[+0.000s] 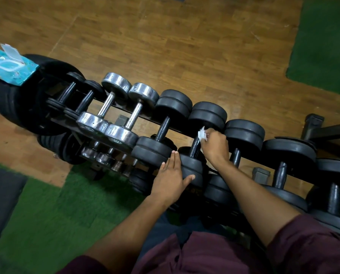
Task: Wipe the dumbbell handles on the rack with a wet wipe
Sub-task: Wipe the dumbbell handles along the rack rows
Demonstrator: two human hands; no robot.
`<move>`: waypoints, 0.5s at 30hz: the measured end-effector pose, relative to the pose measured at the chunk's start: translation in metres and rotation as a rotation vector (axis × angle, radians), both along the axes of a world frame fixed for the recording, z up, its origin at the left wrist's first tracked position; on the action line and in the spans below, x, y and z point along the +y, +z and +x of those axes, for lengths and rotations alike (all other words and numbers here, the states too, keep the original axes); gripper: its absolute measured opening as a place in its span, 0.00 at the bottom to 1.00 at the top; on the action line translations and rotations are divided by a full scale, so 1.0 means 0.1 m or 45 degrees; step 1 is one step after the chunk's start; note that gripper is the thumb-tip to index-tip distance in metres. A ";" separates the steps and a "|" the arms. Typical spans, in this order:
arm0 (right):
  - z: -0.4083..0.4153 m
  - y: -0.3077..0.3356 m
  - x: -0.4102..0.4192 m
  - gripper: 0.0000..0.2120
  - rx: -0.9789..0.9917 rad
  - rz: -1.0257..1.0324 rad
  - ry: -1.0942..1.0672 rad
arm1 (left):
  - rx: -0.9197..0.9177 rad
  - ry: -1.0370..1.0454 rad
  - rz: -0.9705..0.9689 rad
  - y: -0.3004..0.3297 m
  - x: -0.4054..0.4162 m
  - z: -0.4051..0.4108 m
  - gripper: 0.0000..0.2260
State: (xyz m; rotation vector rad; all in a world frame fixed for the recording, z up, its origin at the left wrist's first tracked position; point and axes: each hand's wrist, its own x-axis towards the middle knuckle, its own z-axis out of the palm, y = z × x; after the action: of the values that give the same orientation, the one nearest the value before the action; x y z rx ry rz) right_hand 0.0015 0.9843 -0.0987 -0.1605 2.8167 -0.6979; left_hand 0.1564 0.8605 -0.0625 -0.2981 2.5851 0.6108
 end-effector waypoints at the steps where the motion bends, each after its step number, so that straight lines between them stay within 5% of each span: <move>1: 0.01 0.01 -0.02 0.09 0.091 0.040 0.062 | -0.003 0.000 0.002 0.00 0.00 -0.01 0.43; 5: 0.05 0.07 -0.06 0.15 0.163 0.282 0.430 | -0.001 0.001 0.003 0.00 -0.01 0.00 0.42; 9: -0.10 0.11 -0.12 0.10 0.254 0.429 0.722 | 0.022 -0.008 -0.009 -0.01 0.00 0.00 0.42; 15: -0.34 0.32 -0.33 0.09 0.104 0.779 1.073 | 0.028 0.007 0.005 -0.05 0.00 0.01 0.43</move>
State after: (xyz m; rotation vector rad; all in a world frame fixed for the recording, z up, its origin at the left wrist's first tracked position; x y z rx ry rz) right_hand -0.0328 0.9513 -0.0666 -1.1609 2.5096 0.3514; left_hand 0.1572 0.8609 -0.0671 -0.2984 2.6047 0.6248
